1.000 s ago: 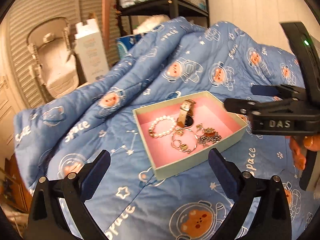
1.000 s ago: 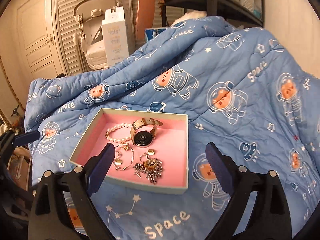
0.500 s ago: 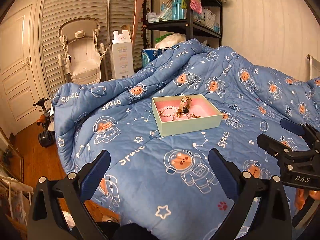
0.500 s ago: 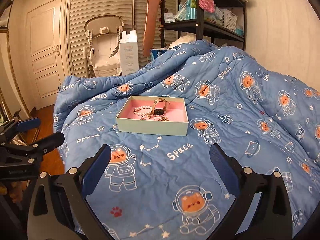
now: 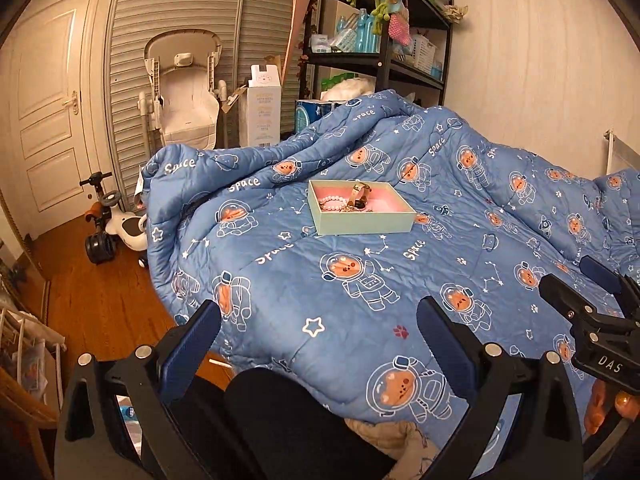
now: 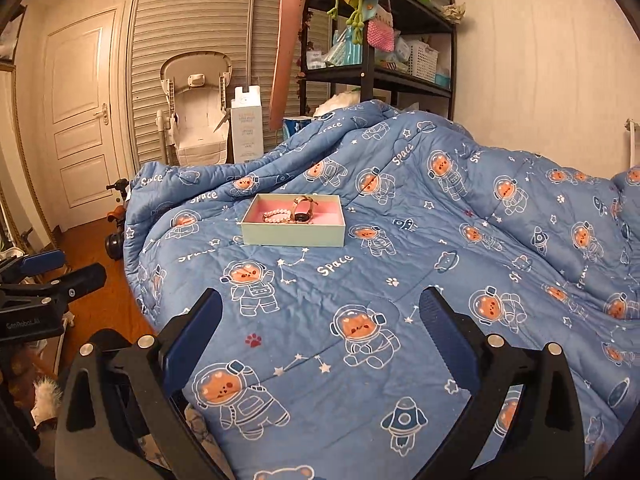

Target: Organize jewelry

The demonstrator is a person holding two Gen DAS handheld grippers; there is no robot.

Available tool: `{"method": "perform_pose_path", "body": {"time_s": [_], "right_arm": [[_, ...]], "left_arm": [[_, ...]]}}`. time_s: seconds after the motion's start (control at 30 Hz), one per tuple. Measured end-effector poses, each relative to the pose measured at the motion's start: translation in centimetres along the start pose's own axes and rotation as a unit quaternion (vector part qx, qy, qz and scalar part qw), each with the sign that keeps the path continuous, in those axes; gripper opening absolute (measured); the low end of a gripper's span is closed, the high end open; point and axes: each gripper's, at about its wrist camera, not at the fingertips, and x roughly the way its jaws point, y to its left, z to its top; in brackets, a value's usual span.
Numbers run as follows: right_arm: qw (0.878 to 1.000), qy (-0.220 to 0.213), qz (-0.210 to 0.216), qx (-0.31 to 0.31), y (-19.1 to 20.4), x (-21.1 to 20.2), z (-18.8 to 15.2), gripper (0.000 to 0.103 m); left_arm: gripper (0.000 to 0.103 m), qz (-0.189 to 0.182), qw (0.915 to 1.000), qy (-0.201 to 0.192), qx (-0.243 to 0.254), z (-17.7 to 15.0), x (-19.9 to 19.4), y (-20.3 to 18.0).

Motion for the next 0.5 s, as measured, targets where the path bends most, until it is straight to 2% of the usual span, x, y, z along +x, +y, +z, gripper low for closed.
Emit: {"method": "perform_pose_path", "body": {"time_s": [0.13,0.23,0.5], "right_arm": [[1.0,-0.009,-0.018,0.022,-0.1,-3.0,-0.8,0.097],[0.999,-0.014,-0.032,0.027,0.1,-4.7,-1.2,0.097],[0.998,-0.019,-0.036,0.043,0.0,-6.4,-1.5,0.097]], "left_arm": [[0.096,0.018,0.9996,-0.02,-0.011,-0.7,-2.3,0.2],[0.096,0.016,0.9993,-0.032,-0.013,-1.2,-3.6,-0.1],[0.096,0.018,0.9975,-0.061,0.029,-1.5,-5.4,-1.9]]}}
